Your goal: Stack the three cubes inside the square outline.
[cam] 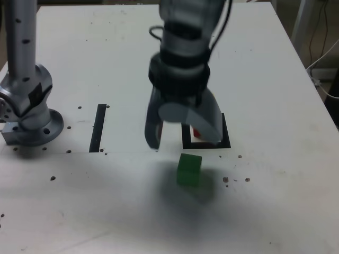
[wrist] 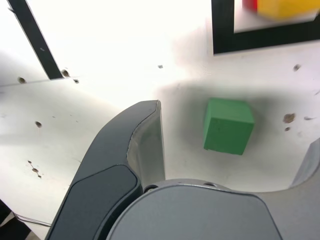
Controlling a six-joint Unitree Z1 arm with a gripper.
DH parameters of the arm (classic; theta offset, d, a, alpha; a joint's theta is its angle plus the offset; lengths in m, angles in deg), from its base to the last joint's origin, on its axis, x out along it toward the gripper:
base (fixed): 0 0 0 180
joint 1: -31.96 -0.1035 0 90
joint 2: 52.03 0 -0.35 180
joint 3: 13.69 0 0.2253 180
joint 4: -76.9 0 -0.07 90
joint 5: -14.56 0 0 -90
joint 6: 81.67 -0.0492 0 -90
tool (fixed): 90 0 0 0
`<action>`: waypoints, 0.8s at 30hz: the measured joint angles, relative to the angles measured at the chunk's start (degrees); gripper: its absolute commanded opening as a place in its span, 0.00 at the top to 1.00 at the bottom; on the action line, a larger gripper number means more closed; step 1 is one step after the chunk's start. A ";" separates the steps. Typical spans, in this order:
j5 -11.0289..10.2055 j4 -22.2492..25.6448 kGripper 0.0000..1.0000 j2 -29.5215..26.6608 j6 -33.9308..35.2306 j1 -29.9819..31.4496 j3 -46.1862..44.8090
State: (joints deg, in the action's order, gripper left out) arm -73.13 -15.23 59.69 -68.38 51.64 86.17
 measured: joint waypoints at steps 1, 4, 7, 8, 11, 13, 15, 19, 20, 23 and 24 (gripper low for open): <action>0.38 -0.45 0.01 0.66 0.00 0.24 0.00; 1.43 -1.37 0.02 1.99 0.00 0.68 0.02; 2.40 -2.08 0.03 3.26 -0.01 0.85 0.10; 2.66 -2.34 0.03 3.77 -0.08 0.85 0.18; 3.63 -3.22 0.04 5.20 -0.70 0.85 0.23; 4.26 -3.67 0.06 5.84 -1.14 0.85 0.23; 4.87 -3.93 0.08 6.60 -1.62 0.85 0.24; 5.70 -4.24 0.16 8.12 -2.48 0.85 0.60; 5.75 -4.25 0.19 8.24 -2.51 0.85 0.62; 6.35 -4.46 0.35 8.74 -2.76 0.85 0.70; 6.48 -4.71 0.43 9.00 -2.77 0.85 0.69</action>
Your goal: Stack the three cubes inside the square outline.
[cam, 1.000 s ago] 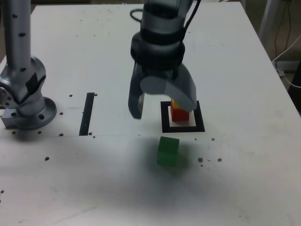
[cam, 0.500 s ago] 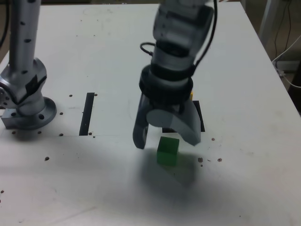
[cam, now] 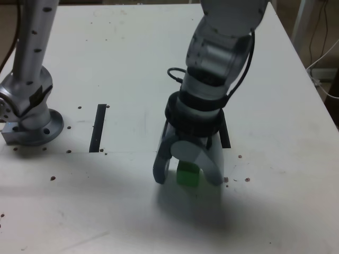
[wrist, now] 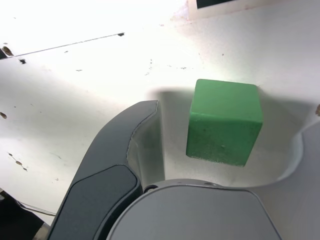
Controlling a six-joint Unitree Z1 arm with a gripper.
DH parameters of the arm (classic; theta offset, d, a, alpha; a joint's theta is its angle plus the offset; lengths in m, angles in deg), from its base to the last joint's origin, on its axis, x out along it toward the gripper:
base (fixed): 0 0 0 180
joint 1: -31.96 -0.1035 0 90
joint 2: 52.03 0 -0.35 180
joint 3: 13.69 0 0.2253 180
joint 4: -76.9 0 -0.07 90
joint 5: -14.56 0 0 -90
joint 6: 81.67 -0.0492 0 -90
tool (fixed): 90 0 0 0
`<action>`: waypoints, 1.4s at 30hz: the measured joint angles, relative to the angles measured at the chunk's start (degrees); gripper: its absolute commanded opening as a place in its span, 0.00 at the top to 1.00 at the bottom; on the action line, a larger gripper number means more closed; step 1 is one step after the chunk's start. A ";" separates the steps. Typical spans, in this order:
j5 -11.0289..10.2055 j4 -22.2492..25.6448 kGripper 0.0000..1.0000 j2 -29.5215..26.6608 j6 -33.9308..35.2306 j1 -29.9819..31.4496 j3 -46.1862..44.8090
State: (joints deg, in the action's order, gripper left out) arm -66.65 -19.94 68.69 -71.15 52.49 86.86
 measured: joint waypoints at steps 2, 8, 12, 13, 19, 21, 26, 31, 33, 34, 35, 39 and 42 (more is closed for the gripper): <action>0.26 -0.90 0.55 0.33 0.00 0.00 -0.11; 0.39 -2.32 0.75 0.49 -0.05 0.00 -0.47; 0.42 -2.41 0.77 0.54 -0.30 0.00 -0.47; 0.44 -2.41 0.77 0.54 -0.34 0.00 -0.47; 0.52 -2.41 0.78 0.54 -0.48 0.00 -0.47; 0.56 -2.41 0.78 0.54 -0.50 0.00 -0.47; 0.56 -2.33 0.78 0.54 -0.51 0.00 -0.39; 0.33 -0.71 0.78 -0.24 -0.43 0.00 0.00; 0.09 0.28 0.78 -1.21 -0.22 0.00 0.52; -0.16 1.11 0.78 -1.59 0.07 0.00 0.86; -0.56 2.22 0.78 -2.01 0.49 -0.04 1.33; -2.40 6.85 0.78 -5.32 2.44 -1.25 3.71; -3.77 9.76 0.78 -7.36 3.52 -3.14 5.76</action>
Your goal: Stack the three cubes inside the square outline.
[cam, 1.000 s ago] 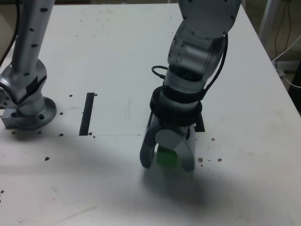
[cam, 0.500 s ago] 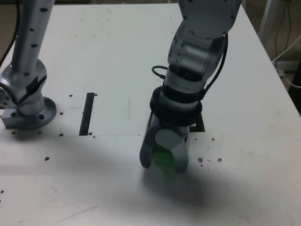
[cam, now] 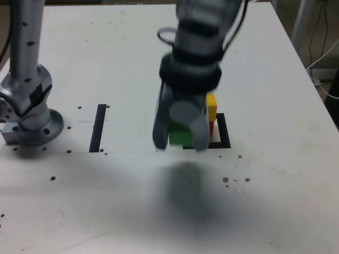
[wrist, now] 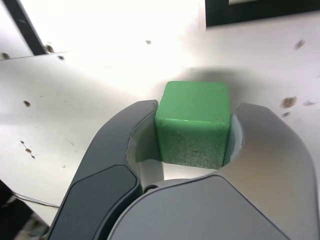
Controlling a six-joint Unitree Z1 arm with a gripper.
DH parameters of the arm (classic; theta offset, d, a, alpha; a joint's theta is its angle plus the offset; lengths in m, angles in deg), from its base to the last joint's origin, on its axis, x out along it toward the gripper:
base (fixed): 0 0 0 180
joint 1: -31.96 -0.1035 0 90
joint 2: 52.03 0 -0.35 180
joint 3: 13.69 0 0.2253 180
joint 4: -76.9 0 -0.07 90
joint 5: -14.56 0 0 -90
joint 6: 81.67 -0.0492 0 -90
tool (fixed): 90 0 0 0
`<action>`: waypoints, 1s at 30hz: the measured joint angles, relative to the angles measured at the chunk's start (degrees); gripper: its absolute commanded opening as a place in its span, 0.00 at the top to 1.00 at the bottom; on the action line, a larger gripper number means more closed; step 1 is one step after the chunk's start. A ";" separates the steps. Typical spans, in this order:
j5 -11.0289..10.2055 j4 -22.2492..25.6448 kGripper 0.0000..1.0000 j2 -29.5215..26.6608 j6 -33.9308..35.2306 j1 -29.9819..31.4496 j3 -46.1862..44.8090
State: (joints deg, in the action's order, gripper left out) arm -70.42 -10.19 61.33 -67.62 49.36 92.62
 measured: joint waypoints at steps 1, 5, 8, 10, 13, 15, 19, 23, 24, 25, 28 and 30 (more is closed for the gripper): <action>-0.34 0.85 0.78 -0.41 0.10 -0.67 0.79; -1.96 4.29 0.78 -1.51 0.24 -3.94 3.84; -2.57 6.11 0.78 -1.97 -0.48 -6.51 5.60; -2.68 6.79 0.78 -1.99 -1.47 -8.17 6.46; -2.82 7.15 0.78 -1.99 -2.89 -10.18 7.11; -2.87 7.17 0.78 -1.96 -3.99 -11.61 7.55; -2.89 7.17 0.78 -1.42 -5.44 -13.61 8.63; -2.90 7.13 0.78 -0.11 -5.92 -14.36 9.58; -2.90 7.12 0.78 0.22 -6.05 -14.49 9.88; -2.90 7.08 0.78 0.44 -6.10 -14.55 9.99; -2.79 6.98 0.78 1.35 -6.32 -14.69 10.63; -2.62 6.91 0.78 1.93 -6.39 -14.72 11.08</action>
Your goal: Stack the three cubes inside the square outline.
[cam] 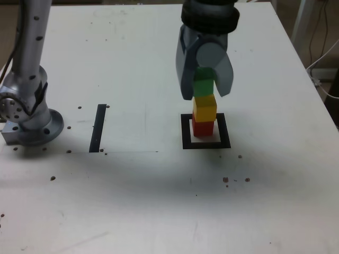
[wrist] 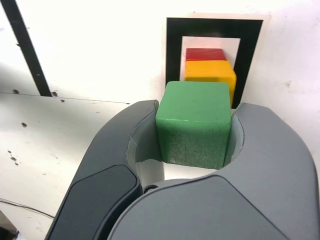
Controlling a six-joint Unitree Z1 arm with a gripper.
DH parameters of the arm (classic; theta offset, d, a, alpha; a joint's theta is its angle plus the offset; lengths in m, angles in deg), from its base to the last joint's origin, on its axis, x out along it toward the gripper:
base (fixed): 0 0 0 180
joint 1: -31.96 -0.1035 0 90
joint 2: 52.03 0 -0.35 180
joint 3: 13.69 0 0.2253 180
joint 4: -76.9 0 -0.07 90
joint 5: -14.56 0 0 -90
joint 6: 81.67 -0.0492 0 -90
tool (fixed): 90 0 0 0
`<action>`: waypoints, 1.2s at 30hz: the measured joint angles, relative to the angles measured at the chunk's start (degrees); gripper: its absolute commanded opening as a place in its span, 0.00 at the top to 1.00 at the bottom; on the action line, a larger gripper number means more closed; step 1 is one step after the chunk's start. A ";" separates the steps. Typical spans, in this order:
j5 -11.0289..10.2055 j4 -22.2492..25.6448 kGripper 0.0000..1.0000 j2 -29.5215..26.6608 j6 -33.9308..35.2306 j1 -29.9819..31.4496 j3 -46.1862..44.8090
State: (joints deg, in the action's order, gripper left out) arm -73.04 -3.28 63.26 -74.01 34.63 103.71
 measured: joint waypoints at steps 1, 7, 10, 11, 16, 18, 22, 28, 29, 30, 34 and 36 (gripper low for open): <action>0.10 -0.04 0.78 0.28 -0.04 0.00 0.08; 0.82 -0.32 0.78 1.83 -0.34 0.00 0.63; 1.02 -0.38 0.78 2.28 -0.42 0.00 0.74; 1.02 -0.41 0.78 2.35 -0.43 0.00 0.75; 1.02 -0.52 0.57 2.73 -0.65 0.00 0.75; 1.02 -0.55 0.35 2.84 -0.85 0.00 0.74; 1.02 -0.56 0.03 2.84 -1.05 -0.10 0.41; 1.02 -0.56 0.01 2.84 -1.06 -0.19 0.12; 1.02 -0.56 0.01 2.84 -1.06 -0.20 0.07; 1.02 -0.56 0.01 2.84 -1.06 -0.21 -0.04; 0.85 -0.56 0.00 2.81 -1.06 -0.27 -0.45; 0.80 -0.56 0.00 2.71 -1.06 -0.34 -0.90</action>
State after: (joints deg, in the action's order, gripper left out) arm -72.24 -3.84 65.98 -75.07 34.29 102.80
